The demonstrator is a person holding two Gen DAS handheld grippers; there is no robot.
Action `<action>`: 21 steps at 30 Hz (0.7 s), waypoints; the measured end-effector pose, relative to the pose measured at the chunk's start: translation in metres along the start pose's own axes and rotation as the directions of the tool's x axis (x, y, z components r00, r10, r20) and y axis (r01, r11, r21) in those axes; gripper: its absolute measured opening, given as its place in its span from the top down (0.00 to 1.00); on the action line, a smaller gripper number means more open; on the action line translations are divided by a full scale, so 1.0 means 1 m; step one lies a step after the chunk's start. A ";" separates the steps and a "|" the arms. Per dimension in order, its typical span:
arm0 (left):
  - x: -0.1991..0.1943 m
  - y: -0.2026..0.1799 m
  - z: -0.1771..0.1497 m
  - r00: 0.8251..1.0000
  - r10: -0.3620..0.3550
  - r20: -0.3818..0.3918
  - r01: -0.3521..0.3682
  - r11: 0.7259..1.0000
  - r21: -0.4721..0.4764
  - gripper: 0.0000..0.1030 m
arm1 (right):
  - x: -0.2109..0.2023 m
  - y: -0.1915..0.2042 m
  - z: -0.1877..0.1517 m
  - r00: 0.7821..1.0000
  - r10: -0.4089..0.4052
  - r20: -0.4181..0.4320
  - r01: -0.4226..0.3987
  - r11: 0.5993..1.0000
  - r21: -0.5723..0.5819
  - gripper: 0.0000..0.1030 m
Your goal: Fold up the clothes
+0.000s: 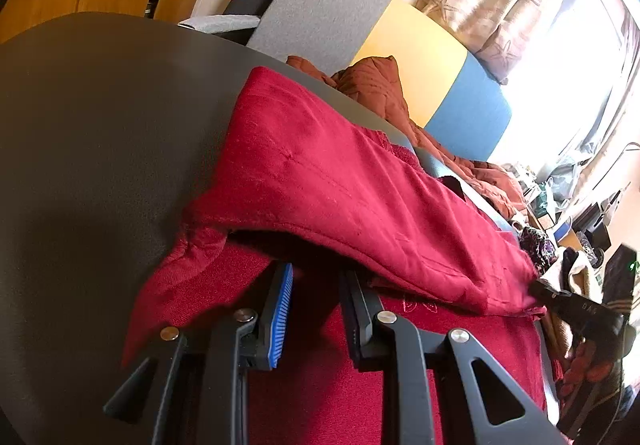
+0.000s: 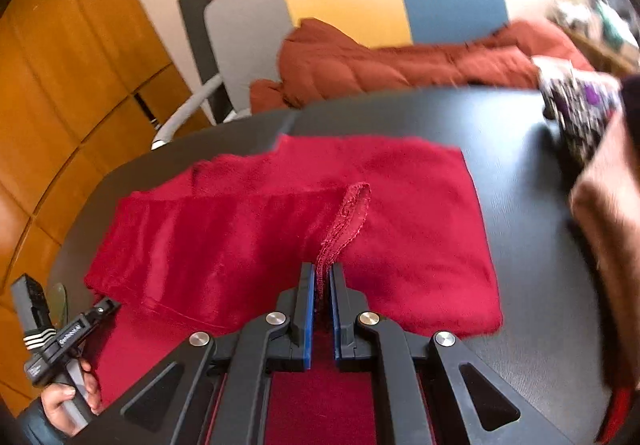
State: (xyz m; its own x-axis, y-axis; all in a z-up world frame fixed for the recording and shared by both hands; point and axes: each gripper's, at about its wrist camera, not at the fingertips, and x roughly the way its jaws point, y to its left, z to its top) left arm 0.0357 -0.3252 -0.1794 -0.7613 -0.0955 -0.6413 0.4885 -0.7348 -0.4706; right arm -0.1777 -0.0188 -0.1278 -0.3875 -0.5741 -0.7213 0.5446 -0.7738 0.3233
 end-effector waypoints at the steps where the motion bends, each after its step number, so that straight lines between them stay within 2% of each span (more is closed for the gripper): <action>1: 0.000 0.000 0.000 1.000 0.001 0.000 -0.001 1.000 0.000 0.78 | 0.002 -0.005 -0.003 1.000 0.014 -0.001 -0.014 1.000 0.020 0.92; 4: 0.000 0.000 0.001 1.000 0.002 -0.001 -0.002 1.000 0.001 0.78 | 0.003 -0.018 -0.009 0.997 0.075 0.011 -0.076 0.994 0.085 0.88; 6: 0.000 0.000 0.001 1.000 0.002 -0.001 -0.002 1.000 0.001 0.78 | 0.001 -0.025 -0.014 0.994 0.110 0.020 -0.111 0.986 0.124 0.73; 7: -0.001 0.000 0.001 1.000 0.002 -0.001 -0.002 1.000 0.001 0.78 | 0.001 -0.027 -0.016 0.992 0.124 0.026 -0.127 0.982 0.139 0.62; 8: -0.001 0.000 0.001 1.000 0.003 -0.001 -0.003 1.000 0.001 0.78 | 0.000 -0.028 -0.016 0.990 0.140 0.032 -0.143 0.978 0.152 0.57; 12: -0.001 -0.001 0.001 1.000 0.007 -0.002 -0.007 1.000 0.003 0.78 | 0.005 -0.023 -0.013 0.988 0.154 0.024 -0.156 0.975 0.156 0.57; 13: -0.001 -0.001 0.001 1.000 0.007 -0.003 -0.007 1.000 0.003 0.78 | 0.008 -0.020 -0.012 0.989 0.148 0.013 -0.149 0.978 0.145 0.58; 14: -0.001 -0.001 0.001 1.000 0.007 -0.003 -0.007 1.000 0.003 0.78 | 0.011 -0.016 -0.011 0.990 0.143 0.003 -0.142 0.981 0.130 0.67; 15: -0.001 -0.001 0.001 1.000 0.006 -0.003 -0.006 1.000 0.002 0.78 | 0.012 -0.012 -0.011 0.991 0.132 -0.006 -0.131 0.986 0.103 0.77; 16: -0.001 -0.001 0.001 1.000 0.006 -0.003 -0.006 1.000 0.001 0.78 | 0.011 -0.006 -0.010 0.994 0.111 -0.006 -0.110 0.992 0.066 0.94; 19: -0.001 -0.001 0.001 1.000 0.008 -0.004 -0.008 1.000 0.001 0.78 | 0.001 0.009 0.000 0.998 0.054 0.034 -0.053 0.998 -0.026 0.94; 21: -0.002 -0.002 0.002 1.000 0.008 -0.007 -0.008 1.000 0.001 0.77 | -0.002 0.011 0.003 0.999 0.017 0.042 -0.015 0.999 -0.049 0.94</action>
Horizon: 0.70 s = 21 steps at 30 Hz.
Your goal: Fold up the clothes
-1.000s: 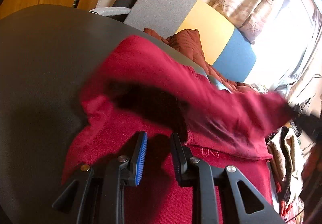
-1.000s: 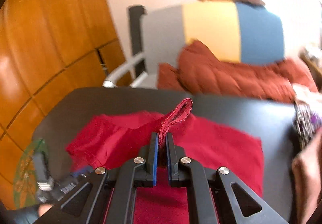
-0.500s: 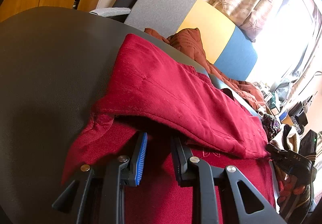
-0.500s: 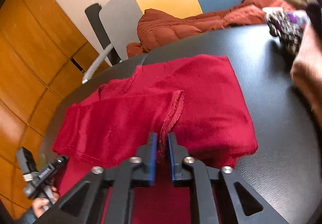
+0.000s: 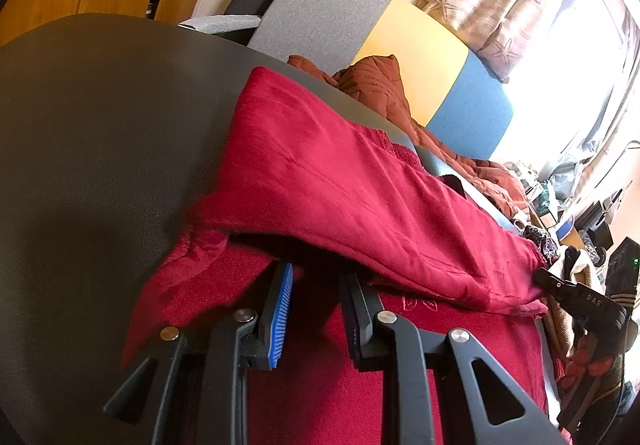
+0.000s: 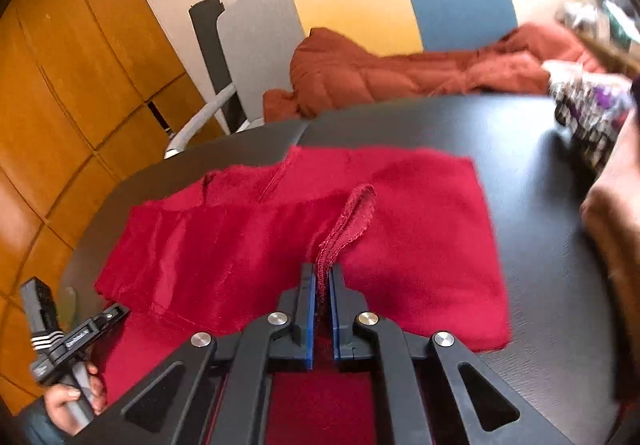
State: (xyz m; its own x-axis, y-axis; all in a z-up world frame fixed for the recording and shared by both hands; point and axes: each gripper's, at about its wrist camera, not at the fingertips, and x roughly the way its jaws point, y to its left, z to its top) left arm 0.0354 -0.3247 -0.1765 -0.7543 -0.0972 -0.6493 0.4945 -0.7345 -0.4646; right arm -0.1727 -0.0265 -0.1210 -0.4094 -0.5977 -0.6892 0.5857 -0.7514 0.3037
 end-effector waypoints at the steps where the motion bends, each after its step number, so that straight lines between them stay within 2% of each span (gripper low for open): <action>1: -0.001 0.001 0.001 1.000 -0.007 -0.004 0.007 1.000 -0.004 0.77 | 0.000 0.000 0.000 1.000 -0.019 -0.004 0.019 1.000 -0.008 0.94; 2: -0.002 0.003 0.002 1.000 -0.022 -0.010 0.022 1.000 -0.020 0.77 | 0.003 -0.002 -0.001 0.999 -0.033 -0.014 0.033 0.999 -0.008 0.94; 4: -0.007 0.009 0.003 0.998 -0.061 -0.018 0.059 0.996 -0.063 0.69 | 0.010 -0.007 -0.005 0.998 -0.050 -0.040 0.050 0.999 0.002 0.94; 7: -0.015 0.018 0.004 0.994 -0.111 -0.022 0.107 0.987 -0.120 0.68 | 0.016 -0.014 -0.010 0.996 -0.070 -0.055 0.072 0.997 0.025 0.91; 10: -0.028 0.022 0.001 0.993 -0.114 -0.010 0.111 0.984 -0.136 0.67 | 0.009 -0.016 -0.011 0.995 -0.087 -0.039 0.088 0.996 0.031 0.85; 12: -0.040 0.024 -0.003 0.995 -0.104 -0.004 0.103 0.987 -0.122 0.67 | 0.002 -0.016 -0.011 0.995 -0.101 -0.023 0.102 0.994 0.028 0.83; 15: -0.055 0.022 -0.003 0.996 -0.088 0.017 0.089 0.993 -0.084 0.67 | -0.014 -0.010 -0.004 0.993 -0.114 0.031 0.114 0.993 0.006 0.72; 17: -0.063 0.015 0.006 0.996 -0.079 0.050 0.082 0.996 -0.047 0.67 | -0.021 -0.003 0.001 0.994 -0.096 0.055 0.096 0.995 -0.011 0.70; 21: -0.058 -0.013 0.031 0.993 -0.086 0.079 0.082 0.996 0.046 0.67 | -0.012 0.024 0.007 0.998 -0.053 0.041 0.056 0.995 -0.082 0.66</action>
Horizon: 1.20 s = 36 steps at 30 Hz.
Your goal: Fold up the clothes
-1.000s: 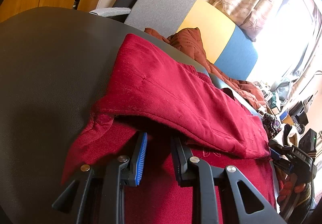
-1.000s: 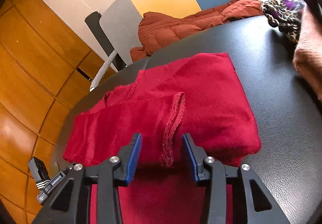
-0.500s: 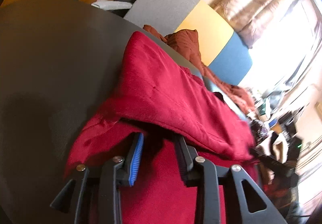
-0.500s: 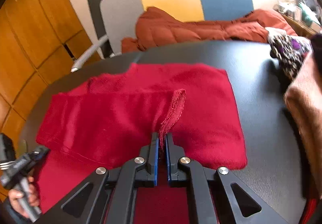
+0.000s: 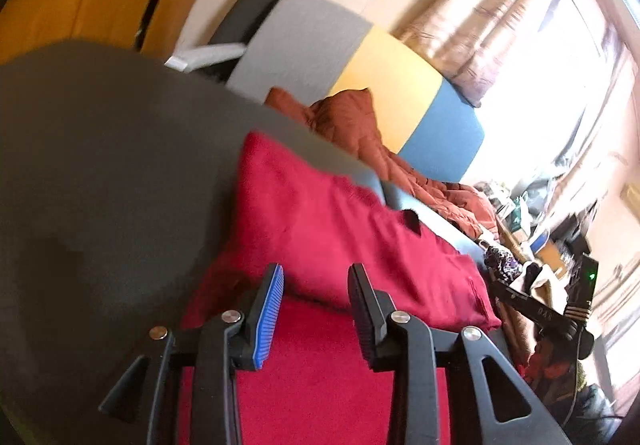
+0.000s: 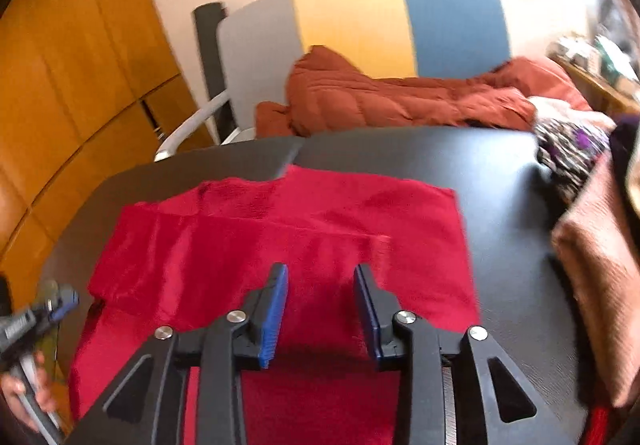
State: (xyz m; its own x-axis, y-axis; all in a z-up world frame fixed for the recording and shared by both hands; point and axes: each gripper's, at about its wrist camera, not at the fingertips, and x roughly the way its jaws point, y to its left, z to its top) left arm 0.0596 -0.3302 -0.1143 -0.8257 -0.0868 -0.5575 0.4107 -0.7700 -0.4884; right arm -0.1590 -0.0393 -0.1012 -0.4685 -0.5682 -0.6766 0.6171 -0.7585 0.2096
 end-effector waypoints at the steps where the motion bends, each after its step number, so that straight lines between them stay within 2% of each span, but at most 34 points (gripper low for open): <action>1: 0.006 -0.007 0.005 1.000 0.007 -0.002 -0.007 0.999 0.033 0.67 | 0.005 0.008 0.001 1.000 0.003 -0.010 -0.003 1.000 -0.026 0.66; 3: 0.022 -0.018 0.010 0.999 0.041 -0.019 -0.039 0.996 0.085 0.67 | 0.018 0.018 0.000 0.999 -0.001 -0.036 -0.001 0.997 -0.072 0.66; 6: 0.045 -0.016 0.000 0.991 0.107 -0.081 -0.097 0.988 0.117 0.67 | 0.037 0.025 -0.007 0.996 -0.044 -0.081 0.033 0.991 -0.132 0.65; 8: 0.057 -0.007 -0.016 0.979 0.160 -0.126 -0.144 0.982 0.126 0.68 | 0.044 0.021 -0.020 0.992 -0.083 -0.094 0.067 0.984 -0.167 0.57; 9: 0.057 -0.003 -0.024 0.977 0.173 -0.123 -0.157 0.979 0.127 0.69 | 0.044 0.018 -0.029 0.992 -0.094 -0.081 0.079 0.981 -0.176 0.56; 11: 0.050 0.001 -0.032 0.984 0.154 -0.086 -0.143 0.982 0.122 0.69 | 0.044 0.012 -0.036 0.993 -0.096 -0.062 0.084 0.981 -0.174 0.54; 16: 0.056 -0.002 -0.026 0.980 0.174 -0.099 -0.161 0.978 0.129 0.69 | 0.047 0.012 -0.038 0.992 -0.115 -0.044 0.105 0.977 -0.185 0.50; 18: 0.047 0.004 -0.016 0.986 0.136 -0.092 -0.130 0.989 0.067 0.69 | 0.048 0.010 -0.037 0.993 -0.107 -0.044 0.098 0.980 -0.176 0.50; 20: 0.035 0.018 0.000 0.994 0.093 -0.053 -0.095 0.995 -0.030 0.69 | 0.048 0.008 -0.036 0.994 -0.097 -0.044 0.088 0.982 -0.166 0.49; 24: 0.031 0.056 0.036 0.998 0.063 -0.029 -0.067 0.985 -0.157 0.68 | 0.048 0.008 -0.036 0.995 -0.089 -0.041 0.082 0.984 -0.160 0.49; 29: 0.063 0.097 0.060 0.994 0.016 -0.109 -0.044 0.965 -0.258 0.67 | 0.048 0.006 -0.036 0.996 -0.076 -0.041 0.069 0.986 -0.149 0.49; 31: 0.073 0.102 0.065 0.992 -0.028 -0.124 -0.008 0.961 -0.277 0.67 | 0.047 0.006 -0.036 0.997 -0.071 -0.041 0.064 0.987 -0.144 0.49; 33: 0.086 0.105 0.068 0.984 -0.083 -0.157 0.032 0.952 -0.303 0.67 | 0.047 0.005 -0.036 0.997 -0.068 -0.042 0.062 0.988 -0.142 0.48; 36: 0.112 0.104 0.071 0.965 -0.112 -0.235 0.033 0.948 -0.317 0.68 | 0.047 0.006 -0.036 0.997 -0.068 -0.042 0.061 0.988 -0.142 0.48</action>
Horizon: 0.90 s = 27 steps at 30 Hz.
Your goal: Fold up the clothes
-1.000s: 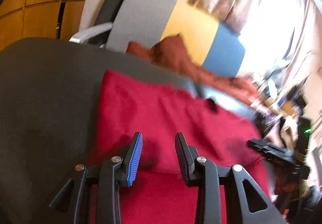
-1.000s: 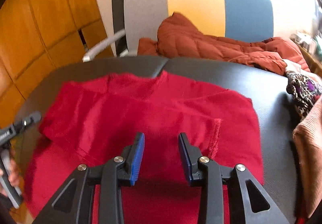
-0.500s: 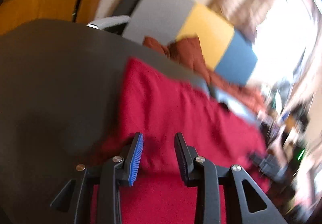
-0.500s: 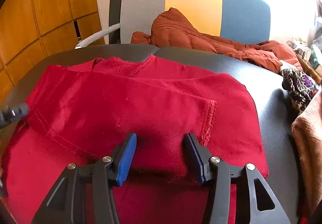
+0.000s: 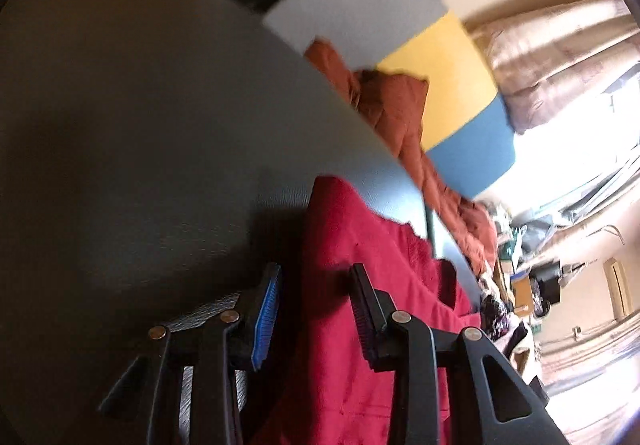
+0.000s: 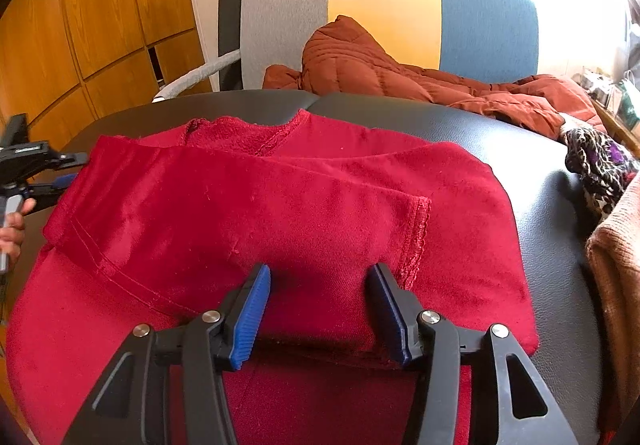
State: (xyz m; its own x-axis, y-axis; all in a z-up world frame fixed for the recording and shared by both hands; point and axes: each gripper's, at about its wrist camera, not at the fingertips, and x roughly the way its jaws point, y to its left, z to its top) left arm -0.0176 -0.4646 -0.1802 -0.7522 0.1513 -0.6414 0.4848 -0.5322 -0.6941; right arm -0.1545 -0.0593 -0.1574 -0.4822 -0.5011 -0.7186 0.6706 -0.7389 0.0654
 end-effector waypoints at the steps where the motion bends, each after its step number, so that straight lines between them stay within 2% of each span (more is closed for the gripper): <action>1: 0.005 -0.002 0.001 1.000 -0.002 -0.007 0.002 1.000 0.002 0.68 | 0.000 0.000 0.000 1.000 -0.001 0.000 0.001 1.000 0.000 0.48; 2: 0.008 -0.005 0.001 1.000 -0.006 -0.006 0.006 1.000 0.008 0.69 | 0.000 0.001 0.000 1.000 -0.002 0.000 0.002 1.000 -0.001 0.48; 4: 0.006 -0.016 -0.001 0.999 0.002 0.032 -0.004 0.999 0.054 0.88 | 0.000 0.001 0.000 1.000 -0.005 -0.001 0.005 1.000 -0.003 0.48; 6: 0.001 -0.030 -0.004 0.996 0.022 0.086 -0.032 0.993 0.116 0.91 | 0.001 0.003 0.000 1.000 -0.011 -0.002 0.011 1.000 -0.006 0.47; 7: -0.004 -0.038 -0.009 0.991 0.050 0.121 -0.069 0.986 0.155 0.91 | 0.001 0.004 0.000 1.000 -0.015 -0.003 0.015 1.000 -0.009 0.47; 9: -0.006 -0.050 -0.015 0.973 0.148 0.180 -0.187 0.956 0.228 0.91 | 0.002 0.006 0.001 1.000 -0.027 -0.004 0.027 0.999 -0.019 0.47; 11: 0.002 -0.057 -0.022 0.939 0.266 0.219 -0.323 0.902 0.288 0.91 | 0.003 0.010 0.002 0.999 -0.037 -0.005 0.037 0.999 -0.034 0.46; 13: 0.017 -0.057 -0.022 0.913 0.343 0.222 -0.399 0.864 0.307 0.90 | 0.005 0.014 0.004 0.999 -0.046 -0.006 0.045 0.998 -0.049 0.46; 14: 0.023 -0.055 -0.021 0.903 0.365 0.227 -0.422 0.852 0.309 0.90 | 0.005 0.015 0.004 0.999 -0.050 -0.005 0.050 0.997 -0.055 0.46; 15: 0.025 -0.056 -0.019 0.902 0.367 0.229 -0.424 0.852 0.305 0.90 | 0.006 0.017 0.005 0.998 -0.055 -0.005 0.055 0.997 -0.061 0.46; 20: 0.026 -0.058 -0.011 0.881 0.417 0.221 -0.469 0.831 0.299 0.75 | 0.007 0.016 0.005 0.999 -0.051 -0.002 0.051 0.997 -0.054 0.45; 21: 0.021 -0.059 -0.010 0.868 0.440 0.230 -0.493 0.823 0.284 0.71 | 0.007 0.015 0.005 0.999 -0.049 -0.002 0.049 0.997 -0.051 0.45; 23: 0.004 -0.065 -0.013 0.830 0.477 0.289 -0.547 0.799 0.250 0.72 | 0.006 0.015 0.005 0.999 -0.048 -0.001 0.048 0.998 -0.049 0.44; 24: -0.006 -0.070 -0.016 0.819 0.477 0.320 -0.557 0.795 0.241 0.74 | 0.006 0.015 0.005 0.999 -0.049 0.000 0.049 0.998 -0.049 0.44; 26: -0.022 -0.084 -0.030 0.832 0.422 0.360 -0.524 0.810 0.264 0.74 | 0.006 0.015 0.004 0.999 -0.048 0.001 0.048 0.998 -0.048 0.44; 27: -0.024 -0.091 -0.039 0.846 0.396 0.357 -0.504 0.812 0.294 0.74 | 0.007 0.015 0.004 0.999 -0.048 0.001 0.048 0.998 -0.048 0.44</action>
State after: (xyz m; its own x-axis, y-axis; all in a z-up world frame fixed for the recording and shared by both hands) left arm -0.0266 -0.3876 -0.1147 -0.6039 -0.3801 -0.7006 0.6413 -0.7537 -0.1439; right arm -0.1503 -0.0753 -0.1583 -0.5147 -0.4654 -0.7201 0.6729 -0.7397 -0.0029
